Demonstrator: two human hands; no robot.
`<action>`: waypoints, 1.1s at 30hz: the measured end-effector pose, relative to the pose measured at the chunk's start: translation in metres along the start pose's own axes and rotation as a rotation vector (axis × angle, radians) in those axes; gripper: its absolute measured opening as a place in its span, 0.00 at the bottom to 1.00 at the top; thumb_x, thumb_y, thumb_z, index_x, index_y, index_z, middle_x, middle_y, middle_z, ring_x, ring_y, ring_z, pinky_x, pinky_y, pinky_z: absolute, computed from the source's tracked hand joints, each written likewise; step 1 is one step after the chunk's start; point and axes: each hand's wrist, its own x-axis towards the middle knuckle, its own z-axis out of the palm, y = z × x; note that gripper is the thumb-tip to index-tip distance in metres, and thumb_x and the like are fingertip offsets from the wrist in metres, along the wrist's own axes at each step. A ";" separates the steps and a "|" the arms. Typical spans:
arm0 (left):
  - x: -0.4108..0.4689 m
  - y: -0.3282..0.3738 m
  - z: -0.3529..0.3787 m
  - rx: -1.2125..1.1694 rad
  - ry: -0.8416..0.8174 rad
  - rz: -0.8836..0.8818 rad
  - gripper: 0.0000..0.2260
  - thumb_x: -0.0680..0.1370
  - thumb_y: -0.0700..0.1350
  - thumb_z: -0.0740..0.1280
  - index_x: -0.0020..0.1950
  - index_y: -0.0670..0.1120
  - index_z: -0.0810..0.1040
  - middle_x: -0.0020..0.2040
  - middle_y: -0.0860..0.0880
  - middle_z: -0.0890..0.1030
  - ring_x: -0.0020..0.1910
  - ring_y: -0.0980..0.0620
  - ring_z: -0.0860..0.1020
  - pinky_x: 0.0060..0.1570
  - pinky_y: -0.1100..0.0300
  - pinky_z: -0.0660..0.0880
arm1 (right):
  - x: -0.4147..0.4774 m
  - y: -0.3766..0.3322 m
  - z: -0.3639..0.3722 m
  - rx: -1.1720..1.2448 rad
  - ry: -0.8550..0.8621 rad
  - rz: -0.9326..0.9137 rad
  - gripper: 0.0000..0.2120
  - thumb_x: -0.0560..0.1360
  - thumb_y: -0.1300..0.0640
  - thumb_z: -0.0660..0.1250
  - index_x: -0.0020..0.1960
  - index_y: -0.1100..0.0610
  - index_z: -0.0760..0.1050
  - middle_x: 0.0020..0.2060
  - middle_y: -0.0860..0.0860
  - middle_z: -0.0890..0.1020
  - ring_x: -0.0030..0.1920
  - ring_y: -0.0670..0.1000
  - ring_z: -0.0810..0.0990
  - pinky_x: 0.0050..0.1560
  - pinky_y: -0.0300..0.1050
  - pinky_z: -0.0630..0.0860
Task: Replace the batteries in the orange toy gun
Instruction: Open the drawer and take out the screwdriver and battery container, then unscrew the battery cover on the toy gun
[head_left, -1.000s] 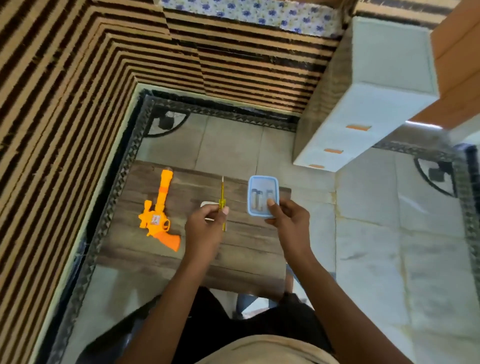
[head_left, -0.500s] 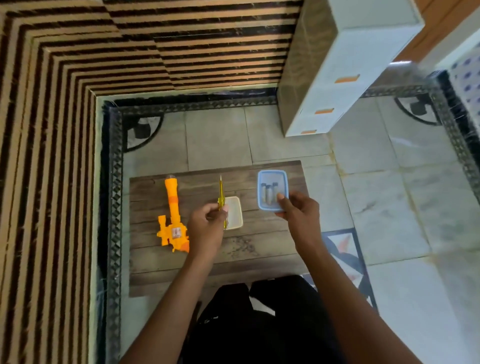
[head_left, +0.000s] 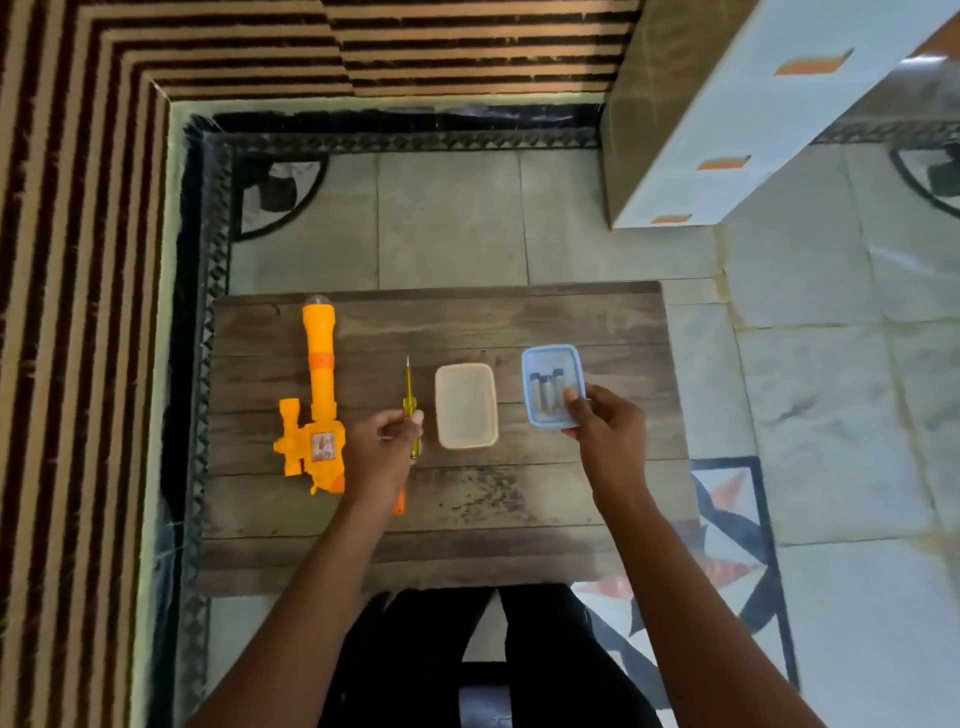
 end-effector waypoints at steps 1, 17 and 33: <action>0.014 -0.013 0.006 -0.012 0.020 -0.004 0.11 0.80 0.44 0.72 0.58 0.38 0.84 0.44 0.43 0.85 0.43 0.47 0.83 0.44 0.50 0.83 | 0.011 0.017 0.008 -0.002 0.009 -0.004 0.12 0.83 0.57 0.69 0.46 0.42 0.84 0.39 0.45 0.88 0.44 0.46 0.88 0.52 0.60 0.86; 0.104 -0.123 0.050 -0.137 0.166 0.187 0.05 0.79 0.45 0.74 0.43 0.51 0.83 0.38 0.49 0.85 0.37 0.52 0.83 0.40 0.59 0.78 | 0.057 0.151 0.070 -0.038 0.374 -0.232 0.06 0.81 0.51 0.69 0.48 0.42 0.83 0.36 0.40 0.85 0.42 0.40 0.85 0.44 0.38 0.79; 0.020 -0.125 0.039 -0.318 0.160 0.643 0.03 0.78 0.43 0.75 0.51 0.45 0.84 0.37 0.47 0.85 0.28 0.54 0.82 0.25 0.64 0.72 | 0.017 0.180 0.067 -0.128 0.488 -0.572 0.21 0.75 0.52 0.70 0.65 0.58 0.77 0.55 0.57 0.81 0.57 0.60 0.78 0.63 0.54 0.73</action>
